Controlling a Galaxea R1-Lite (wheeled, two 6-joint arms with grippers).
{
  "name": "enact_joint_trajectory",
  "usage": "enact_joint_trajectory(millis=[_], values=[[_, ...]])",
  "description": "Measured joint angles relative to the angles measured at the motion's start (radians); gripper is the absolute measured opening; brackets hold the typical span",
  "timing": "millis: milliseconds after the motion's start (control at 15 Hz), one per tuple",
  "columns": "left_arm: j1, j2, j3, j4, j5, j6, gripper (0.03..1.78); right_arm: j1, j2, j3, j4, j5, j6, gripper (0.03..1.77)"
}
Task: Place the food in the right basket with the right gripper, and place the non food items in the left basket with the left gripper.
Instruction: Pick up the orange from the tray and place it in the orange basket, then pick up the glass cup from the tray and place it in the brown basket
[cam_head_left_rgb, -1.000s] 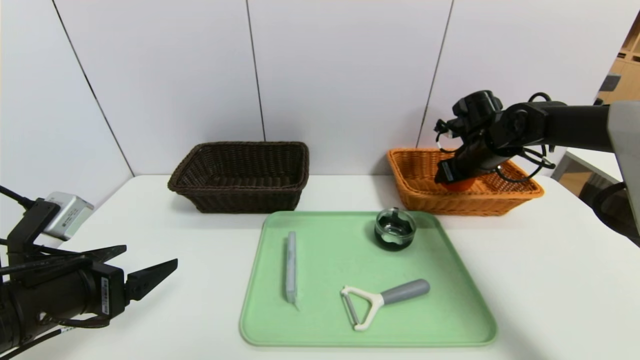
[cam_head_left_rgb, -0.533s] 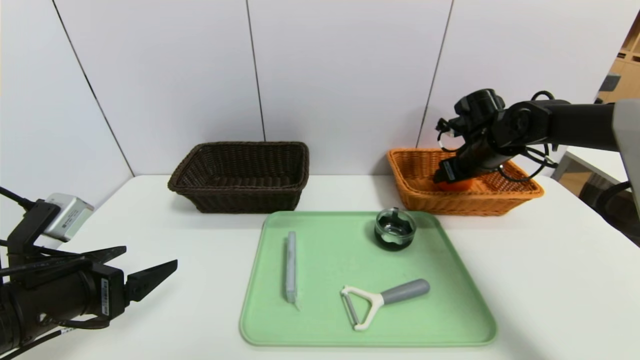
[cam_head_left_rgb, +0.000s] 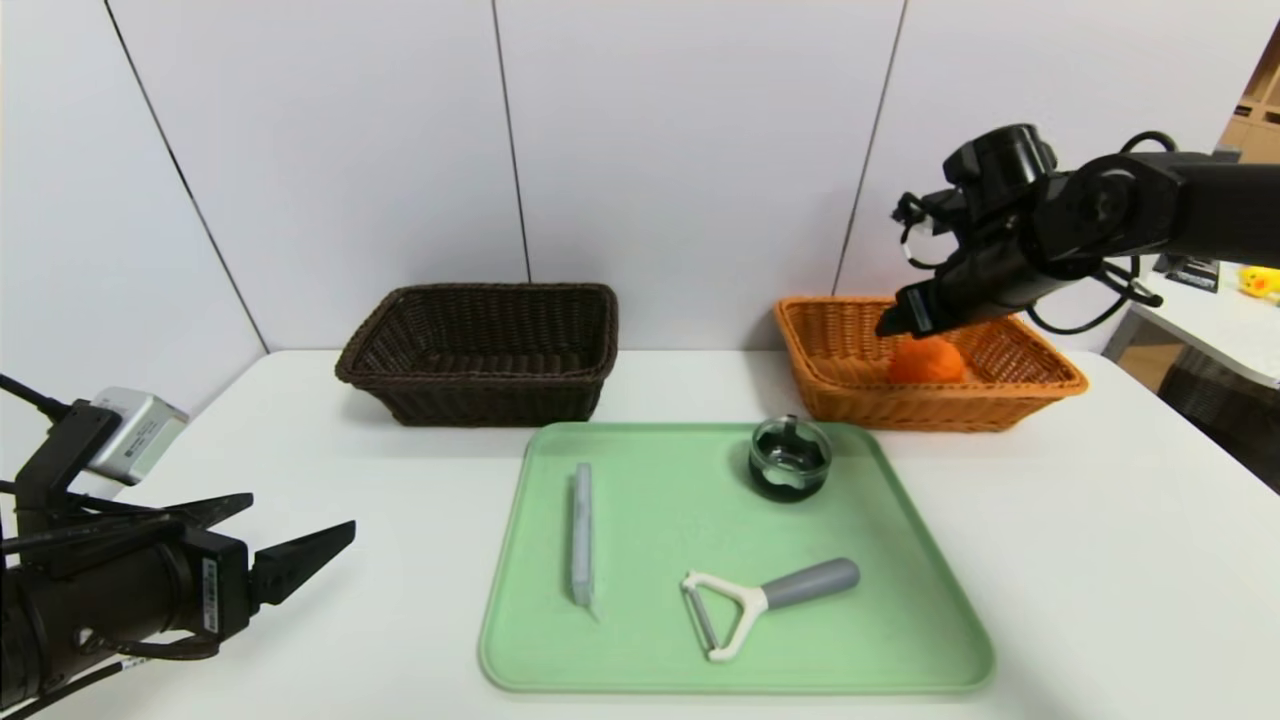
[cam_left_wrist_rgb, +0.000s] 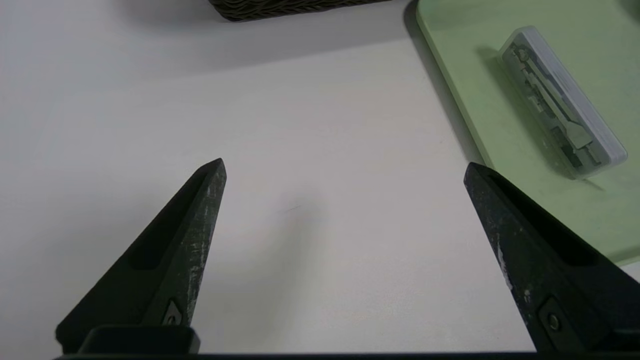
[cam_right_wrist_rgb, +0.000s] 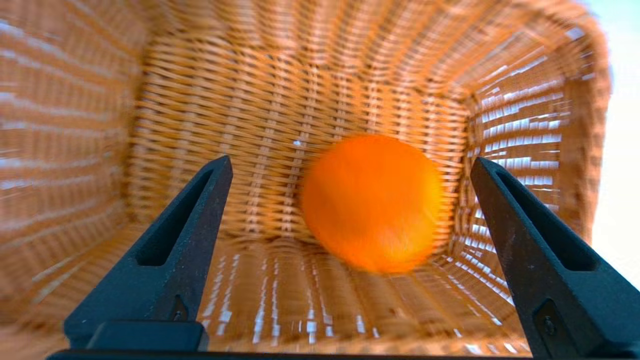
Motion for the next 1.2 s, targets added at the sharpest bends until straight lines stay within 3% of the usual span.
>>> enact_joint_trajectory(millis=[267,867,1067,1200], values=[[0.000,-0.003,0.000,0.000,0.000,0.000,1.69,0.053,-0.143,0.086,-0.005,0.018,-0.010,1.67],[0.000,-0.010,-0.003,0.001,0.000,0.003,1.69,0.263,-0.525,0.358,-0.003,0.032,-0.009,1.69],[0.000,-0.011,-0.001,0.002,-0.001,0.003,1.69,0.317,-0.598,0.459,0.002,0.037,0.012,1.69],[-0.004,-0.011,0.000,0.001,-0.001,0.003,1.69,0.356,-0.624,0.498,0.013,0.028,0.065,1.69]])
